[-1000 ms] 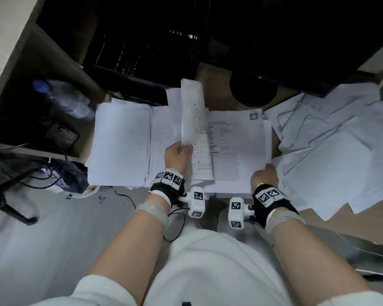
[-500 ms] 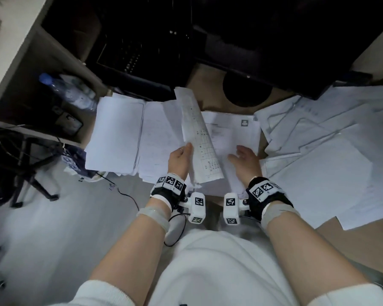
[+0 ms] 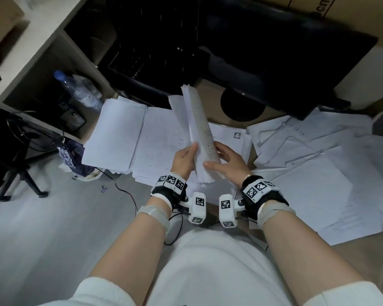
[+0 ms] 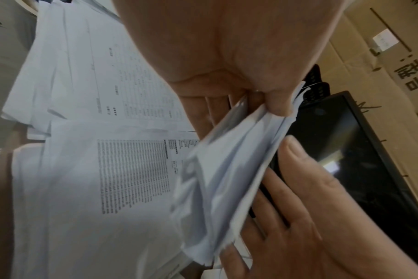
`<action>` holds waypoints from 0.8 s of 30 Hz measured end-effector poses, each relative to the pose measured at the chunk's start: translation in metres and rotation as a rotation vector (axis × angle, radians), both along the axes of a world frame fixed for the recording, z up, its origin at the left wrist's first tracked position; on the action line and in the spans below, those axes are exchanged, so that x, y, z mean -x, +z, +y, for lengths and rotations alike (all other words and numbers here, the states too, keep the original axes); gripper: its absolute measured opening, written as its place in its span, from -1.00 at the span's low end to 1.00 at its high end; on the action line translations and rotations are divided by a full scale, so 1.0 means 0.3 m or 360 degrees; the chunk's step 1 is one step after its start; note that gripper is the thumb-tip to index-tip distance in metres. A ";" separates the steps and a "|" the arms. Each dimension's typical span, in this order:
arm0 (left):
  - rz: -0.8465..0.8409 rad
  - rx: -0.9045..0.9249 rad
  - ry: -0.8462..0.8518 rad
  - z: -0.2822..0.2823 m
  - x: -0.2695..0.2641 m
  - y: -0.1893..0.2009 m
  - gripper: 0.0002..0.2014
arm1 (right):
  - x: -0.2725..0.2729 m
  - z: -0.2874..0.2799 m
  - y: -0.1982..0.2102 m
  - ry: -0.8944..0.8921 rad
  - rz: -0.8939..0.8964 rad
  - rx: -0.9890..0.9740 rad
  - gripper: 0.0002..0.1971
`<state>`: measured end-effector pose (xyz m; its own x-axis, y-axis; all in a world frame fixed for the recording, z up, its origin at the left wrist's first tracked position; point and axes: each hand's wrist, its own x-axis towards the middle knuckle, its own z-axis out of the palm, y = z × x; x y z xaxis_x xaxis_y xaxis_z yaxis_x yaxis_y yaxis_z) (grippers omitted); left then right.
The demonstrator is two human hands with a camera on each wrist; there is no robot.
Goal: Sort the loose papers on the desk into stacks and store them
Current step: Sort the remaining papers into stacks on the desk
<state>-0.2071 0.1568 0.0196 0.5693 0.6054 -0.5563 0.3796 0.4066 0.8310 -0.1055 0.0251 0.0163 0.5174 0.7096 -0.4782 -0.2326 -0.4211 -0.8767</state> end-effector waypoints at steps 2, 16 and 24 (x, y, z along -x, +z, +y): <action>-0.0017 -0.0050 -0.0048 0.004 0.000 0.007 -0.73 | 0.000 0.008 0.014 0.0020 -0.0021 0.0018 -0.15; 0.0190 -0.0397 -0.0107 0.196 0.059 -0.013 -0.89 | 0.062 0.180 0.101 -0.0225 0.0108 0.0081 -0.49; 0.0235 -0.0374 0.0040 0.410 0.189 -0.046 -0.87 | 0.122 0.341 0.002 -0.0531 -0.0530 0.0741 -0.73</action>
<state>-0.2638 0.2798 0.0057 0.4758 0.7405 -0.4746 0.4959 0.2198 0.8401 -0.1421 0.1274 0.0168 0.8469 0.2436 -0.4727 -0.1641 -0.7258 -0.6681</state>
